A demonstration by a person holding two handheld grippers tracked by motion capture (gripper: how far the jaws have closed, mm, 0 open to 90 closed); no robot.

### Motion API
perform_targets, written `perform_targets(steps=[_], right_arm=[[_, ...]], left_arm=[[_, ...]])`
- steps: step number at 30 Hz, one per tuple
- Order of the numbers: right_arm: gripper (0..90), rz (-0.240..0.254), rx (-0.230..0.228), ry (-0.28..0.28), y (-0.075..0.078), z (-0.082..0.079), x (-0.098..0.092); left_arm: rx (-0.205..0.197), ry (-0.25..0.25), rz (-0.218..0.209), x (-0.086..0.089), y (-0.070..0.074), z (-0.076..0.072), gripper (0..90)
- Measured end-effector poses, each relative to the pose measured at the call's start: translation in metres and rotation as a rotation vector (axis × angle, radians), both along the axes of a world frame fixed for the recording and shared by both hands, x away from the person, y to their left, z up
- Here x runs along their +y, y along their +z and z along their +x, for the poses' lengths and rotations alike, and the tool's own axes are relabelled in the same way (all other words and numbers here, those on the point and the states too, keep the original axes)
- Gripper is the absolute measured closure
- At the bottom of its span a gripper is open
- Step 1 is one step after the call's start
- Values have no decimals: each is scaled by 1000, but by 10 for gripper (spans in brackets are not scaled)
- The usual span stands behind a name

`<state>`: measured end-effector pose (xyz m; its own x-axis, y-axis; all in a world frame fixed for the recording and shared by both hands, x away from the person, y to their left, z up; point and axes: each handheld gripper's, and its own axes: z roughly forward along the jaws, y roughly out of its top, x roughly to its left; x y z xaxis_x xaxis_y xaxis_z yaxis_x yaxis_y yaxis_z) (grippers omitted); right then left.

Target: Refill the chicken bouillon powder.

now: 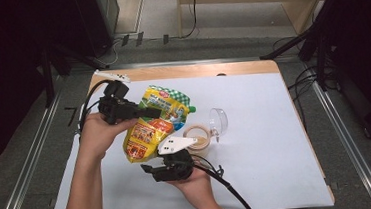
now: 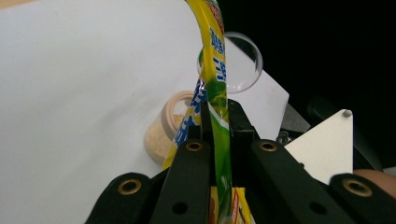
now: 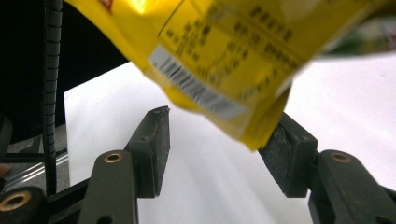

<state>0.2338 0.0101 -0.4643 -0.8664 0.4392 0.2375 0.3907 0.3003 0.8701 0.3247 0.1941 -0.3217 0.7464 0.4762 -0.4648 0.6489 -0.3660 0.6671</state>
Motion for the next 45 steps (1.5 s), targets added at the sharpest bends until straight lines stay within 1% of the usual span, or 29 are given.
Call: perform_targets(steps=[3,8,9,11,13,14,16,19,20,22,23,24,27,29,31,33,35,36,37,38,39,41,43,45], right_arm=[[461,0,-8,-4,2,1,-4],[457,3,-17,-14,5,2,-10],[456,2,-26,-15,6,2,-12],[460,-4,-25,-26,7,2,-15],[461,-8,-32,-29,7,2,-18],[460,-7,-25,-33,7,1,-20],[461,-5,-24,-37,7,1,-22],[460,-4,-15,-35,7,0,-26],[460,3,-10,-38,6,0,-27],[460,2,-14,-37,6,-2,-28],[461,-3,-9,-36,5,-2,-29],[469,-6,-8,-33,4,-2,-30],[474,-4,-3,-35,2,-3,-32],[475,-12,-2,-34,0,-2,-34],[475,-19,-8,-36,0,-1,-37],[474,-19,-7,-34,1,0,-39],[474,-6,7,-30,1,2,-43],[474,2,13,-29,1,3,-44],[473,6,15,-28,1,4,-46],[472,4,14,-29,1,5,-47],[472,-2,9,-26,2,6,-49],[472,-1,14,-24,2,7,-51],[472,-2,20,-16,3,9,-53],[472,-13,19,-10,4,10,-54]], left_arm=[[-5,37,-40,13,1,3,896],[-28,83,-77,24,-1,9,895],[-27,88,-86,26,-2,10,896],[-34,93,-90,27,-3,12,896],[-41,105,-83,29,-2,13,897],[-48,116,-82,30,-3,14,897],[-63,143,-73,31,-4,17,896],[-75,172,-76,34,-12,24,897],[-82,180,-85,35,-15,27,897],[-93,196,-104,35,-24,33,897],[-90,201,-112,34,-28,36,897],[-89,202,-107,32,-33,40,897],[-118,222,-73,23,-46,46,896],[-127,229,-75,18,-55,50,894],[-118,228,-86,14,-65,53,893],[-100,228,-74,11,-74,57,892],[-72,230,-62,8,-82,59,892],[-67,227,-60,8,-85,60,889],[-73,225,-73,8,-87,59,886],[-81,226,-72,9,-87,58,887],[-82,224,-66,10,-86,58,888],[-85,222,-45,13,-85,56,887],[-76,224,-39,17,-84,55,885],[-69,230,-46,20,-85,53,884]])
